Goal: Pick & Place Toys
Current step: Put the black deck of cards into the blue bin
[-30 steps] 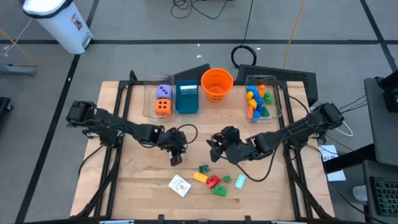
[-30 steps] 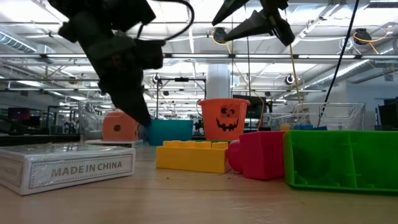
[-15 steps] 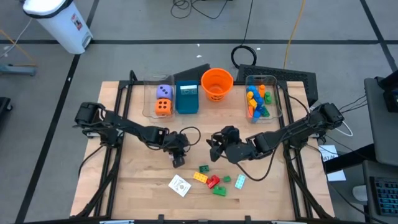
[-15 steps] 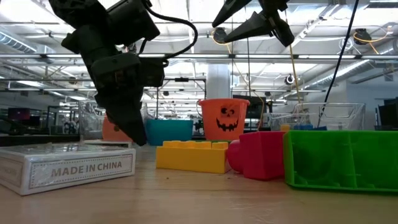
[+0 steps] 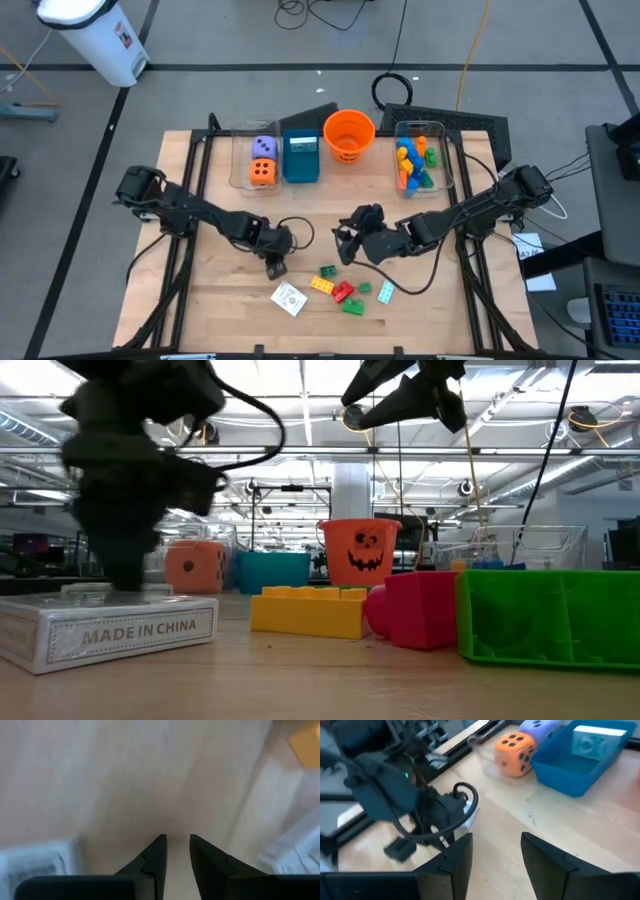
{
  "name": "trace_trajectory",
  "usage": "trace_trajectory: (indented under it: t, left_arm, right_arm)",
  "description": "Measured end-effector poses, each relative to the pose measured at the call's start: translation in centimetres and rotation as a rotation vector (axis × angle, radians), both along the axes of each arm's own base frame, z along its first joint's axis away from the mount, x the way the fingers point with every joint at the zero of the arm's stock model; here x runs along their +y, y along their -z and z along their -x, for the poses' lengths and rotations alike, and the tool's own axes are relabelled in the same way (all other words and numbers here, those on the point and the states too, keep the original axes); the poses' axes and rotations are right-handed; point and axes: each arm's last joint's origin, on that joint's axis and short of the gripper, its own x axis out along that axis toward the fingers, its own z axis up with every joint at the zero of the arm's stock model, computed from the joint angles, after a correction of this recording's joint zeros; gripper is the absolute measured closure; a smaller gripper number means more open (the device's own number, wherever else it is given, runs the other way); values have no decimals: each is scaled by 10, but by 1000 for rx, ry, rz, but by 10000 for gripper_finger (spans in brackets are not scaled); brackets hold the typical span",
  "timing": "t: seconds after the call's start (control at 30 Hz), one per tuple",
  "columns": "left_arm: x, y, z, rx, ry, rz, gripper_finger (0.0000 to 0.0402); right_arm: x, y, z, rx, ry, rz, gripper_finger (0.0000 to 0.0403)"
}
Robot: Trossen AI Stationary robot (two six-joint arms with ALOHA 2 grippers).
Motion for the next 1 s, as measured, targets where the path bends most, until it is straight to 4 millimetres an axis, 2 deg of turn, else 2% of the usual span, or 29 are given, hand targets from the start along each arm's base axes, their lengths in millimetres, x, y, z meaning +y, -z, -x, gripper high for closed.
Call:
trace_trajectory:
  t: [0.13,0.23,0.4,0.53,1.0]
  left_arm:
    - [-11,-11,12,36,-45,62,309]
    - [-16,-35,23,11,-100,61,309]
    - [-19,-75,49,4,-135,-58,309]
    - [-16,-96,61,-57,-165,-126,309]
    - [3,-98,57,-44,-106,-121,309]
  right_arm:
    - [2,1,0,33,-83,6,243]
    - [3,1,-1,48,-131,6,243]
    - [5,1,-1,70,-197,19,243]
    - [6,2,-1,82,-245,9,243]
    - [9,2,0,104,-353,-21,243]
